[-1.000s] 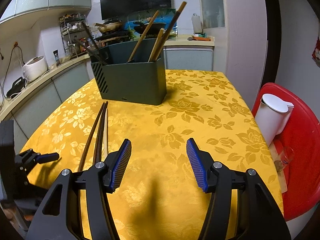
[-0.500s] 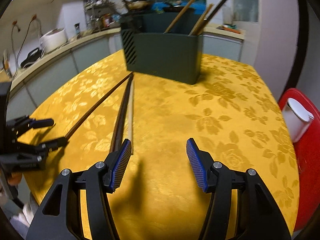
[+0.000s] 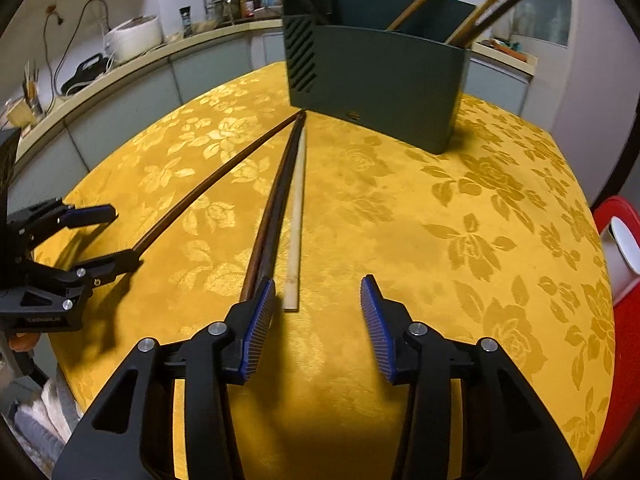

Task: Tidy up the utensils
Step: 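Grasp a dark chopstick with the left tool while the right tool grasps a bamboo one, then lift both held chopsticks and carry them above the green holder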

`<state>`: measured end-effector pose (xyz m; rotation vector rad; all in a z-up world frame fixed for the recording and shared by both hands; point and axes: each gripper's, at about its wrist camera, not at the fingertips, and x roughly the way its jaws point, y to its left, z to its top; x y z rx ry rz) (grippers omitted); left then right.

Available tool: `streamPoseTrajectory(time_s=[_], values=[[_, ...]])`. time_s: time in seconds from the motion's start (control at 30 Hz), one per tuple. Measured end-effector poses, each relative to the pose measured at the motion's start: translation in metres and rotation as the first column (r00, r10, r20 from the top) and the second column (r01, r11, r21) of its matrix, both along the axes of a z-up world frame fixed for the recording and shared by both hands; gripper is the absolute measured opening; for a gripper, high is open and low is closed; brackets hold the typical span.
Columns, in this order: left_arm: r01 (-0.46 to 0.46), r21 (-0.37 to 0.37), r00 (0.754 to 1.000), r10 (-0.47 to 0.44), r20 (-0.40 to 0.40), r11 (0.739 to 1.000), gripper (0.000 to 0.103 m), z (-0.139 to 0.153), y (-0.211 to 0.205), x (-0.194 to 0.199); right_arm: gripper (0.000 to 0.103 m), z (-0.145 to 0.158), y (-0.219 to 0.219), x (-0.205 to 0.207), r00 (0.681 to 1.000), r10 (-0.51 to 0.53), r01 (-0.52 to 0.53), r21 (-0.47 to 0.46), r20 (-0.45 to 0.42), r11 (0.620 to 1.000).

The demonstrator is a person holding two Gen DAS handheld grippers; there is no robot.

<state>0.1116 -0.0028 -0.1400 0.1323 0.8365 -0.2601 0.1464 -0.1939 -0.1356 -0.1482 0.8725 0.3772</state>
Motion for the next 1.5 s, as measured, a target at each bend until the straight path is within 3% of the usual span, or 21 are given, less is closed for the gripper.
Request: streamPoseTrajectory(time_s=[0.23,0.6,0.8,0.93,1.23,1.5], values=[[-0.002,0.002,1.0,0.002,0.01,1.0,0.063,0.001,-0.001,0.0,0.029,-0.001,-0.008,0.006,0.998,-0.061,0.061,-0.006,0.015,0.998],[0.026,-0.009,0.999,-0.026,0.035,1.0,0.049,0.0,-0.011,-0.001,0.016,-0.002,-0.001,0.002,1.0,-0.019,0.019,0.002,0.013,1.0],[0.021,-0.016,0.999,-0.02,0.046,1.0,0.031,0.0,-0.013,0.002,0.01,-0.002,0.002,0.003,1.0,-0.007,0.007,0.002,0.013,1.0],[0.017,-0.03,0.999,-0.015,0.043,0.999,0.007,0.0,-0.009,0.004,0.008,-0.002,0.003,0.003,1.0,-0.008,0.008,0.002,0.013,1.0],[0.012,-0.031,0.996,-0.01,0.083,0.999,0.007,0.013,-0.002,-0.002,0.008,0.006,-0.005,-0.003,0.997,-0.059,0.058,0.03,0.04,0.998],[0.021,-0.044,0.971,-0.01,0.237,0.999,0.006,0.067,0.006,-0.018,0.008,0.057,-0.027,-0.031,0.978,-0.122,0.106,0.1,0.168,0.989]])
